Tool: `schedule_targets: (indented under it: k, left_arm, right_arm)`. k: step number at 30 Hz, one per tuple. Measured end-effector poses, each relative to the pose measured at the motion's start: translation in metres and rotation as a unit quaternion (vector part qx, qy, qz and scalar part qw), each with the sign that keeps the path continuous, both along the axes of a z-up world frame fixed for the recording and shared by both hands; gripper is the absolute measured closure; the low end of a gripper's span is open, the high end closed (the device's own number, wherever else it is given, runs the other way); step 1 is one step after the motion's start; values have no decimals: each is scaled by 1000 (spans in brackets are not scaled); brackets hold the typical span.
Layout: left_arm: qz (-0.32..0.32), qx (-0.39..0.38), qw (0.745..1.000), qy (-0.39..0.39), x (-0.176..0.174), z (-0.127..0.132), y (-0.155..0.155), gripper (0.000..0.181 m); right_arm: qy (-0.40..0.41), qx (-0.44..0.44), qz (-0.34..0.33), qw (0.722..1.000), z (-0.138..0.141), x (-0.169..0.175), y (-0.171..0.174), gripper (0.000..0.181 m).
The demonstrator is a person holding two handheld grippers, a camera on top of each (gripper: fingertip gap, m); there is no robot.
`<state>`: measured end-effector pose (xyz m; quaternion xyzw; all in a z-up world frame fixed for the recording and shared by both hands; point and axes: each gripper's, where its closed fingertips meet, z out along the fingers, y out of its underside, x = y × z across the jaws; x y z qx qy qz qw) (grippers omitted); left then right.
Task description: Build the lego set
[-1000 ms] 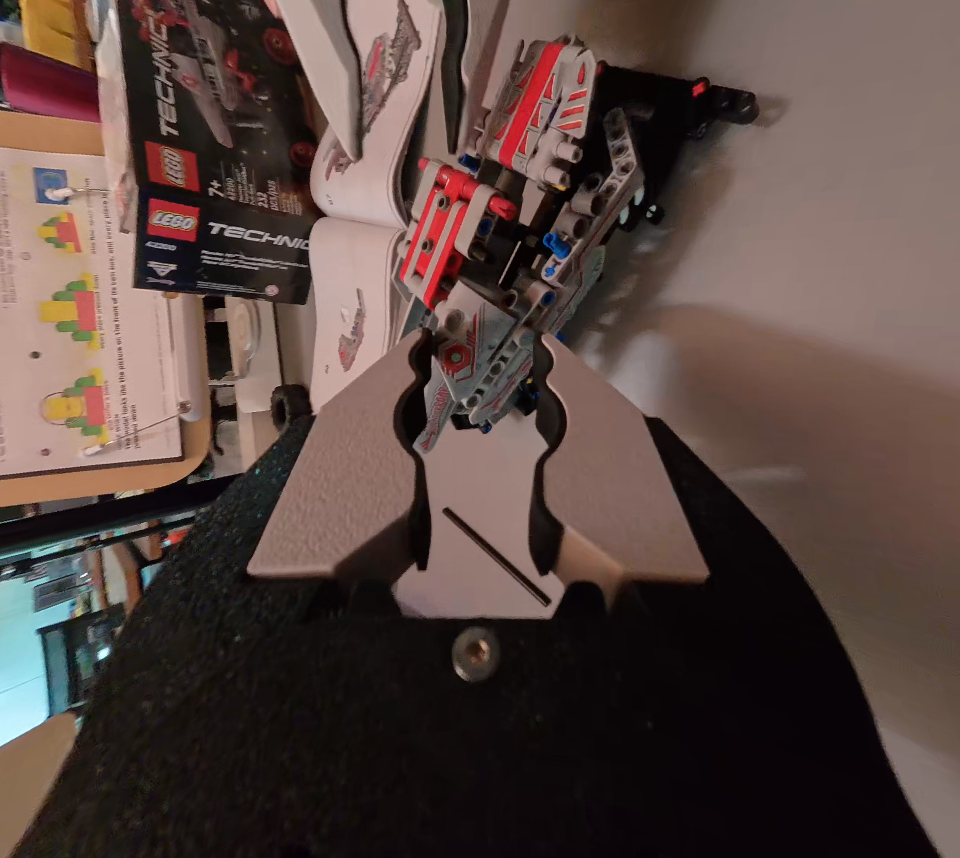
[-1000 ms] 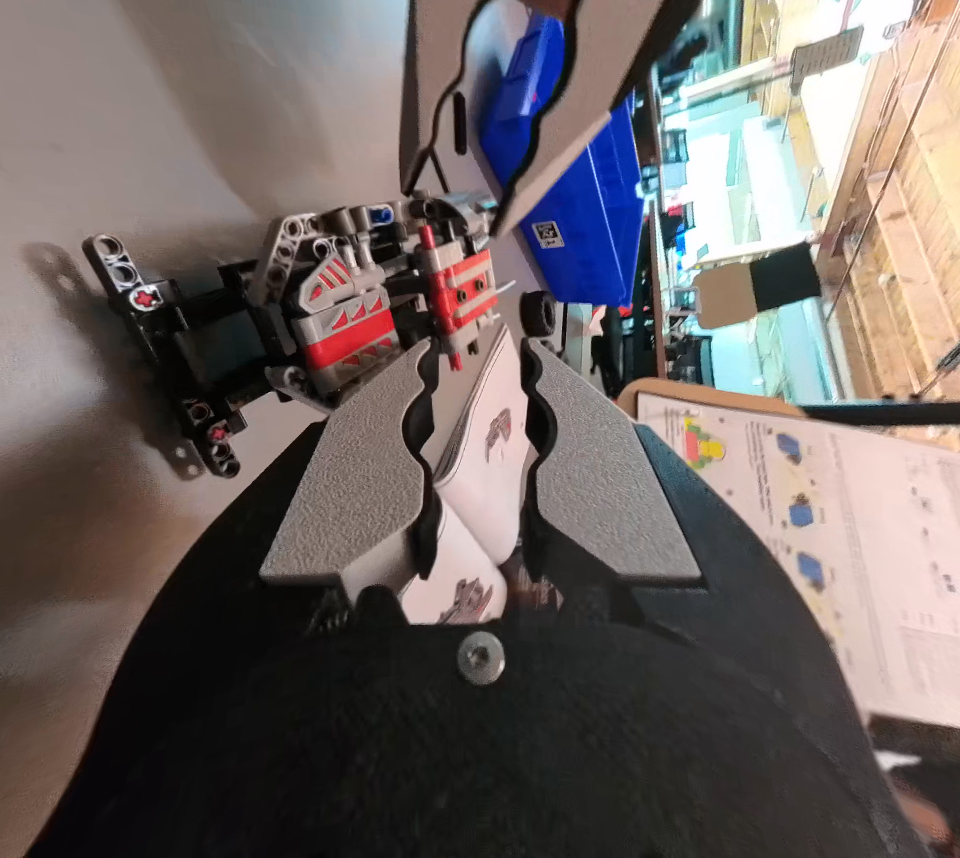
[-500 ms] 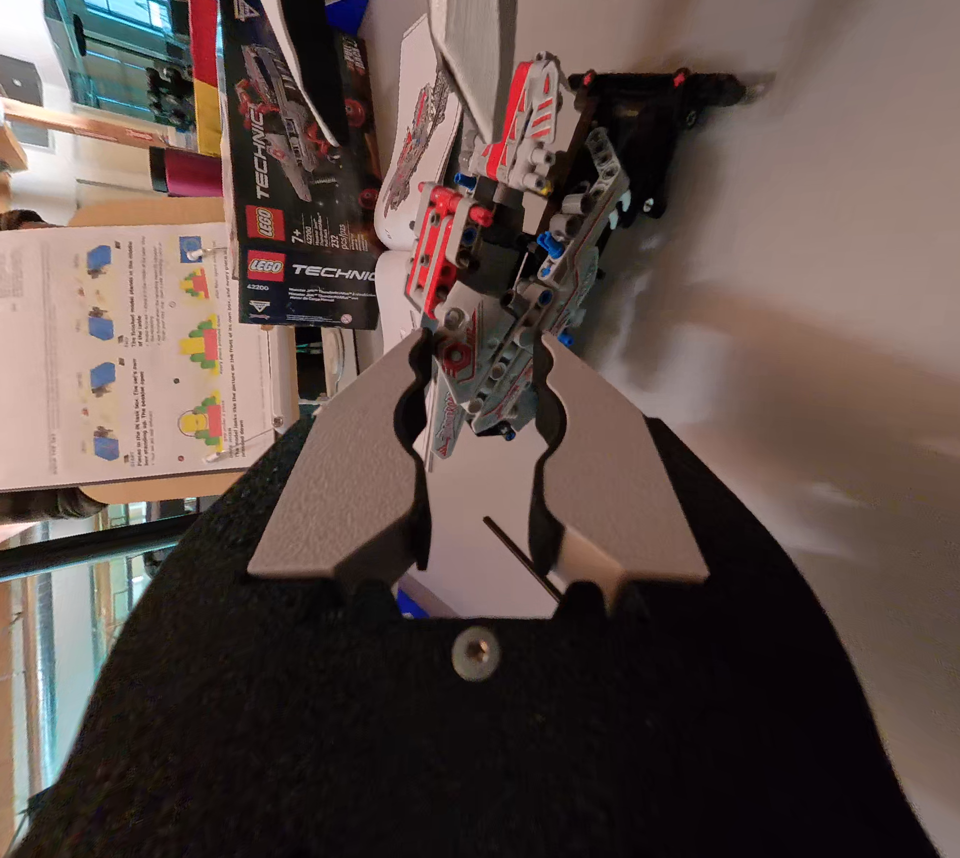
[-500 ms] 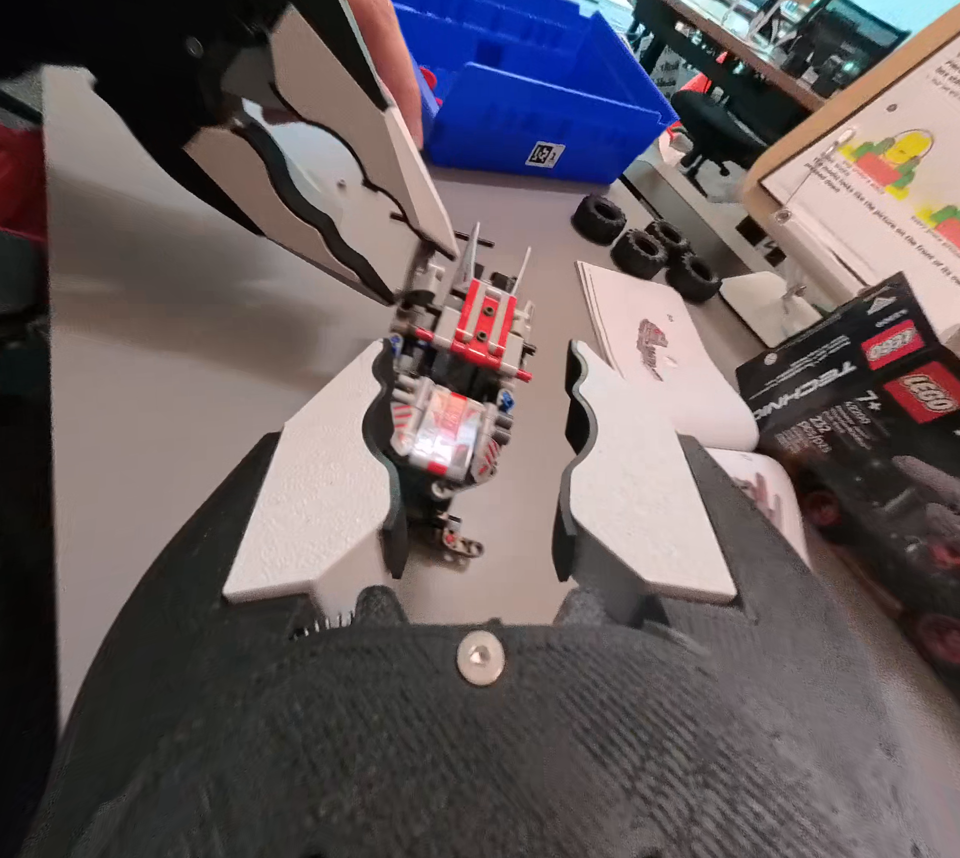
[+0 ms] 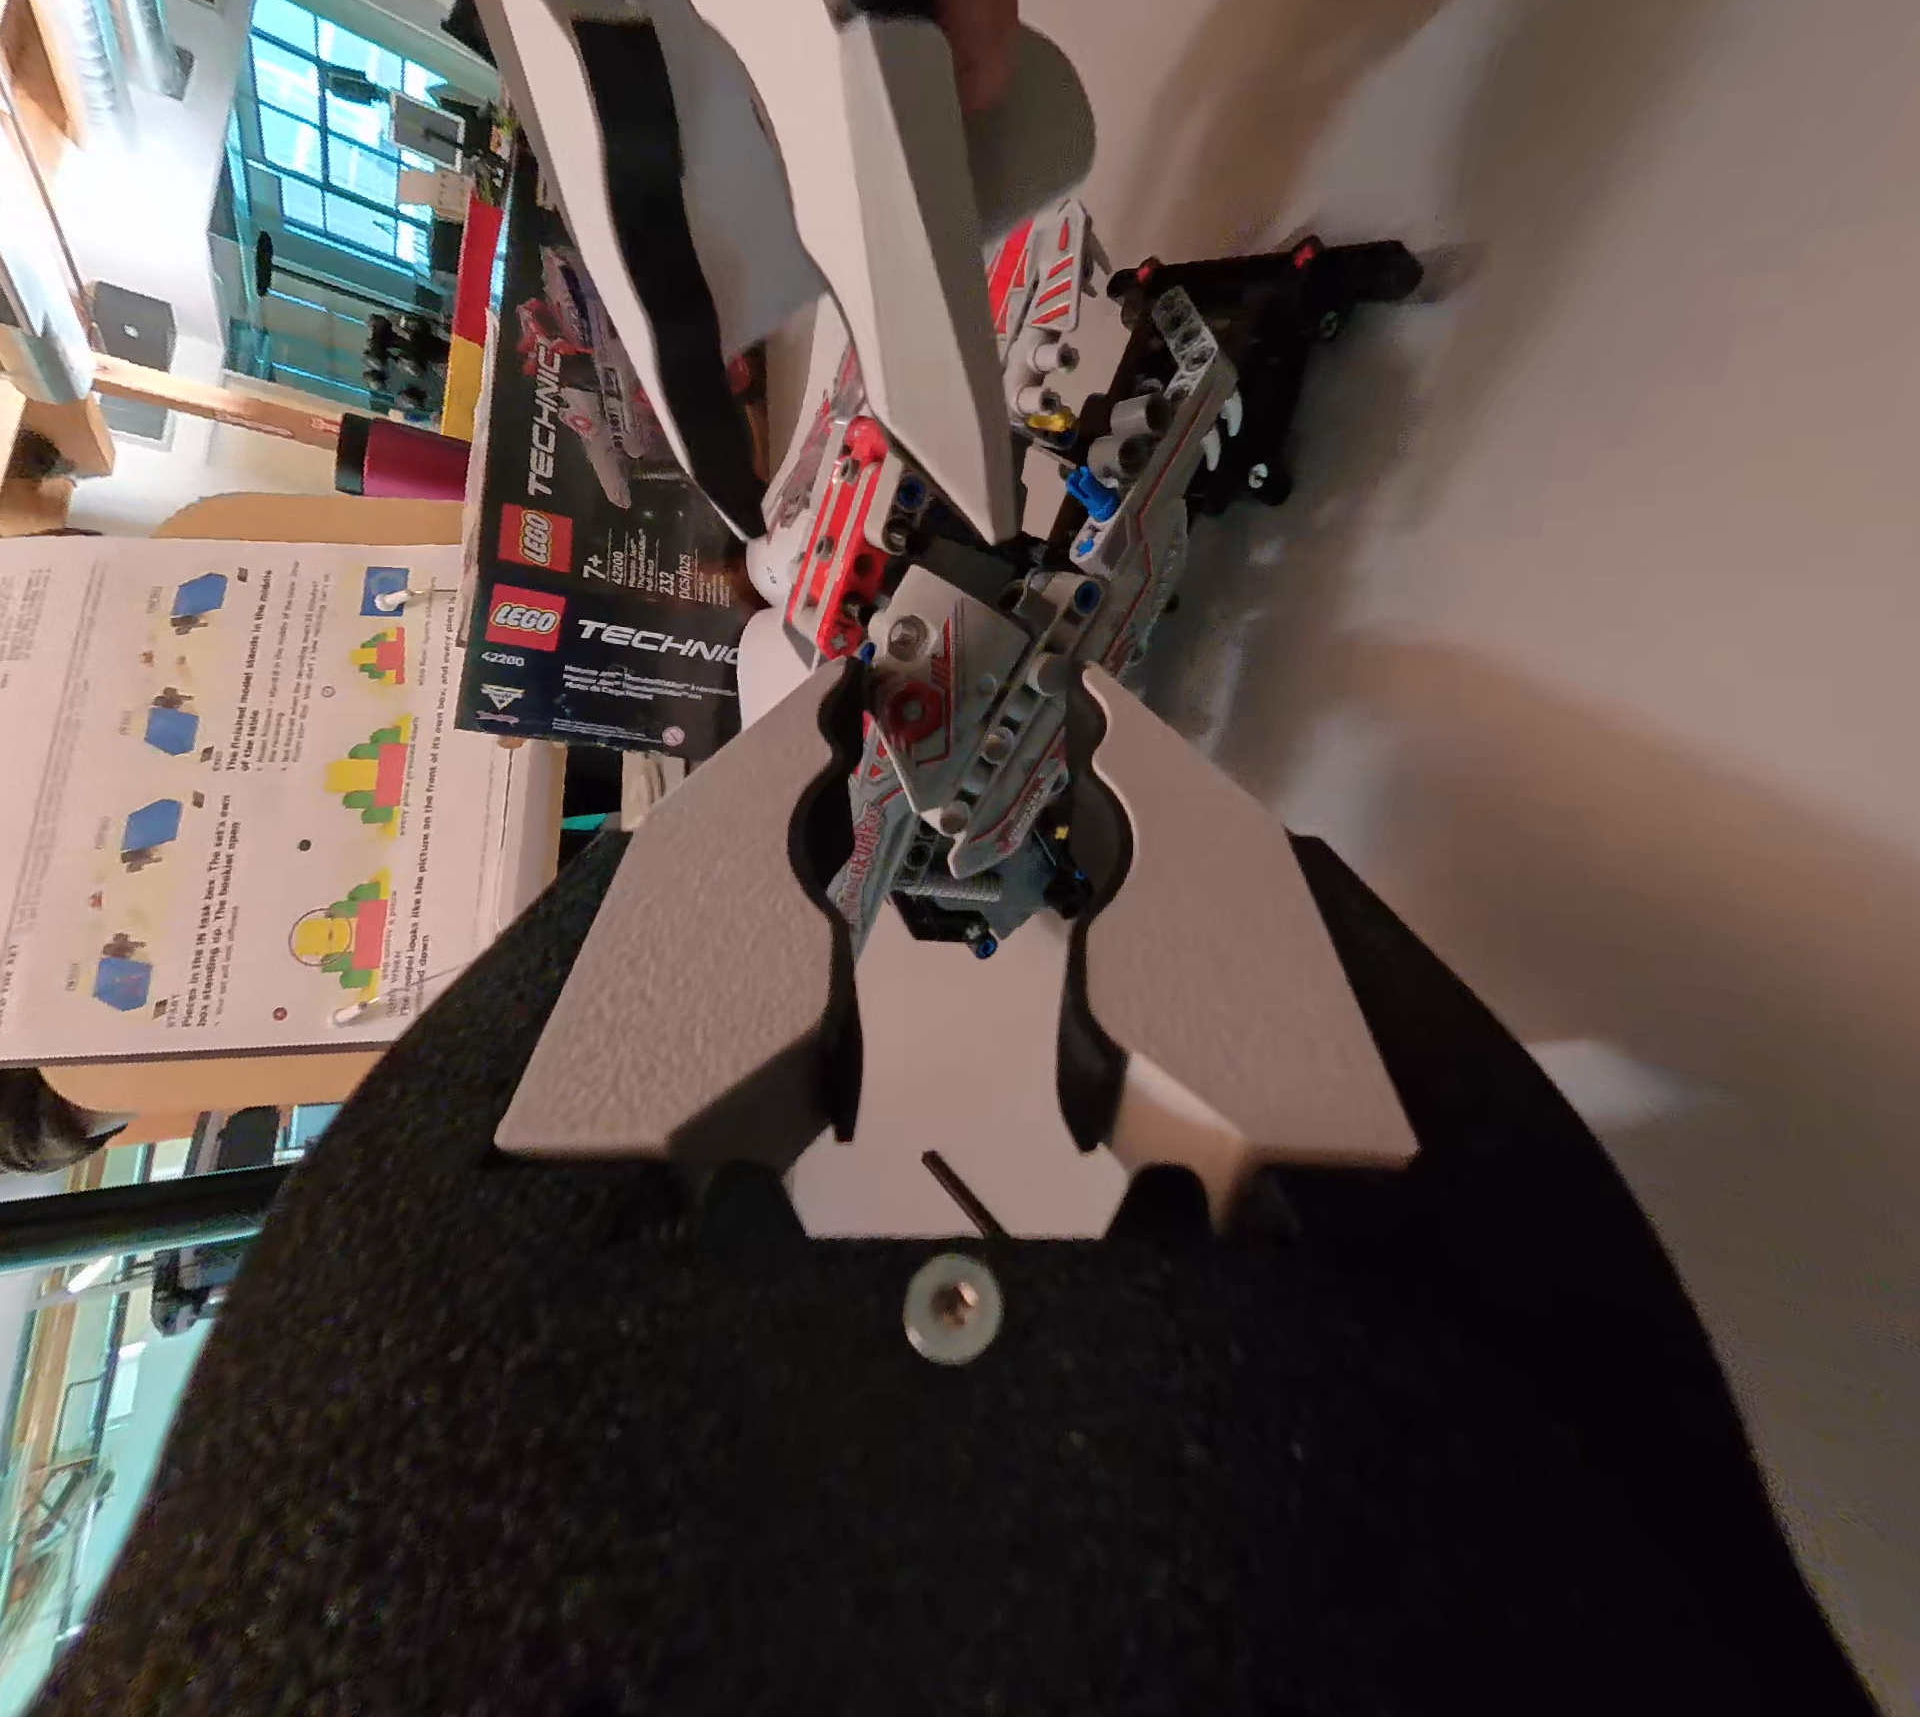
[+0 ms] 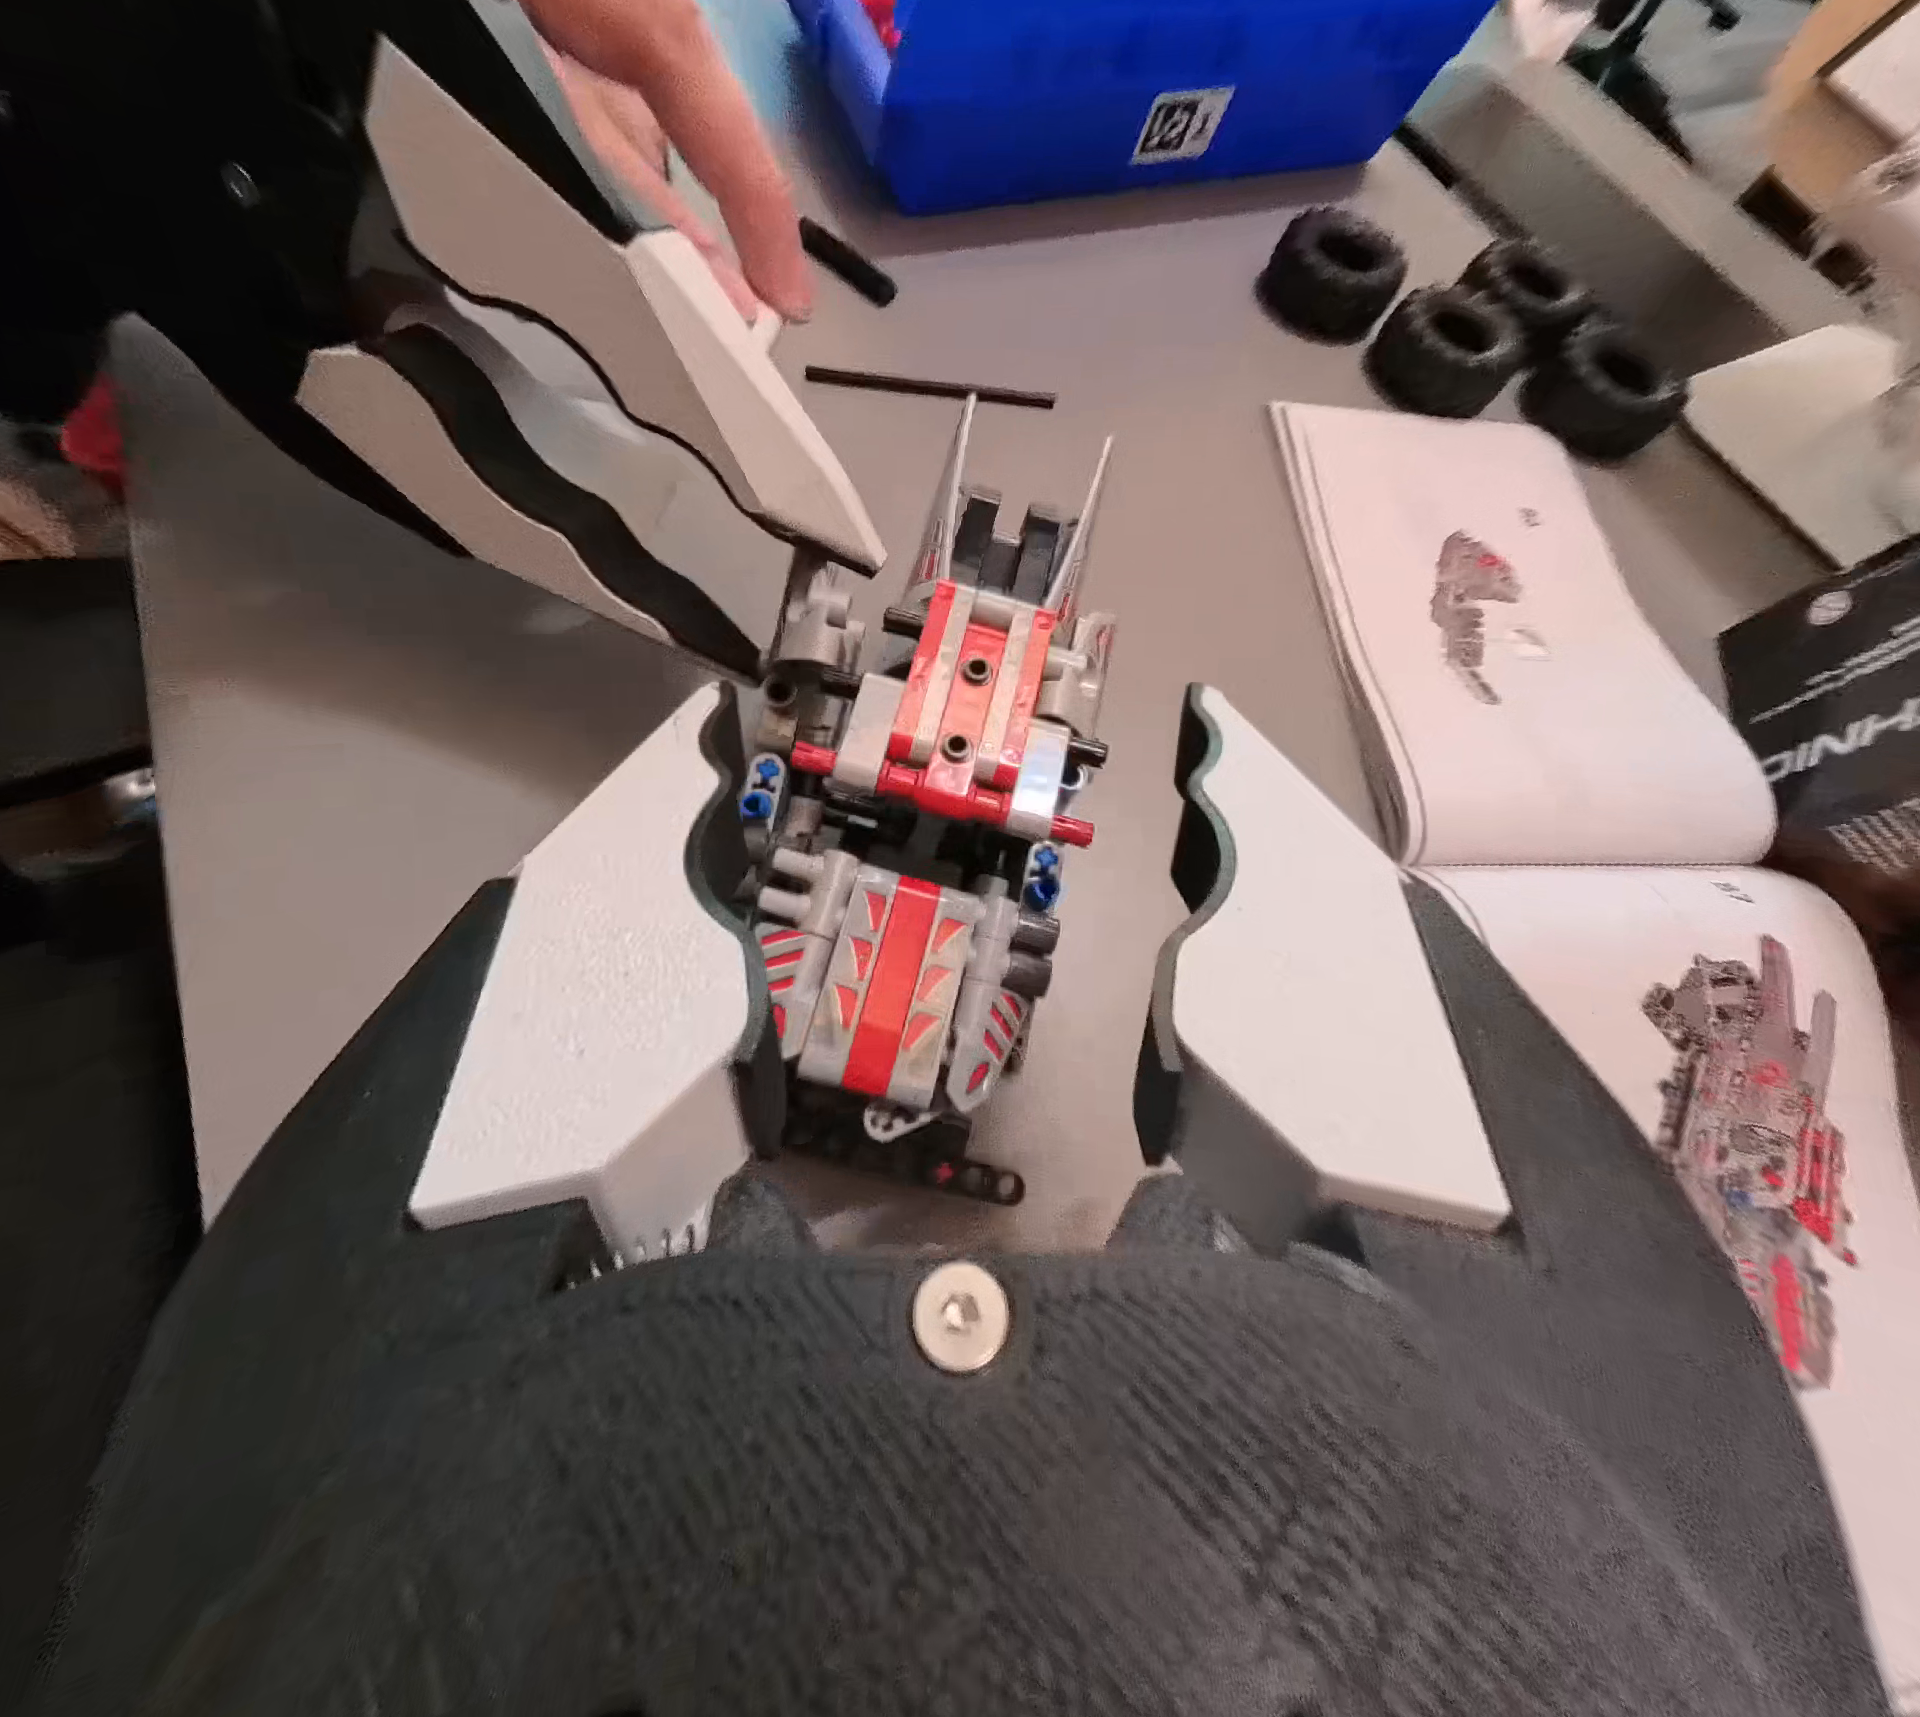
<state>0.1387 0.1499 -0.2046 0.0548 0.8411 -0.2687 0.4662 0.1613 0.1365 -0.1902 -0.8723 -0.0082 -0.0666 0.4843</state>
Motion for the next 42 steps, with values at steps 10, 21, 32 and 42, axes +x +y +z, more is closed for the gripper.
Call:
schedule_targets:
  k: [10,21,32,42]
  left_arm:
    - [-44,11,999,-14,0,8,-1,145]
    - [-58,-17,998,20,15,1,-4,145]
    - [-26,-3,1000,16,16,-1,-8,145]
    - [-15,-78,994,77,14,3,-12,148]
  right_arm:
    - [17,-15,-14,1000,-9,3,13,102]
    - [25,-10,-23,999,-11,11,16,116]
    - [-8,-20,-19,1000,-13,10,12,118]
    - [-10,-14,-4,1000,-13,11,10,119]
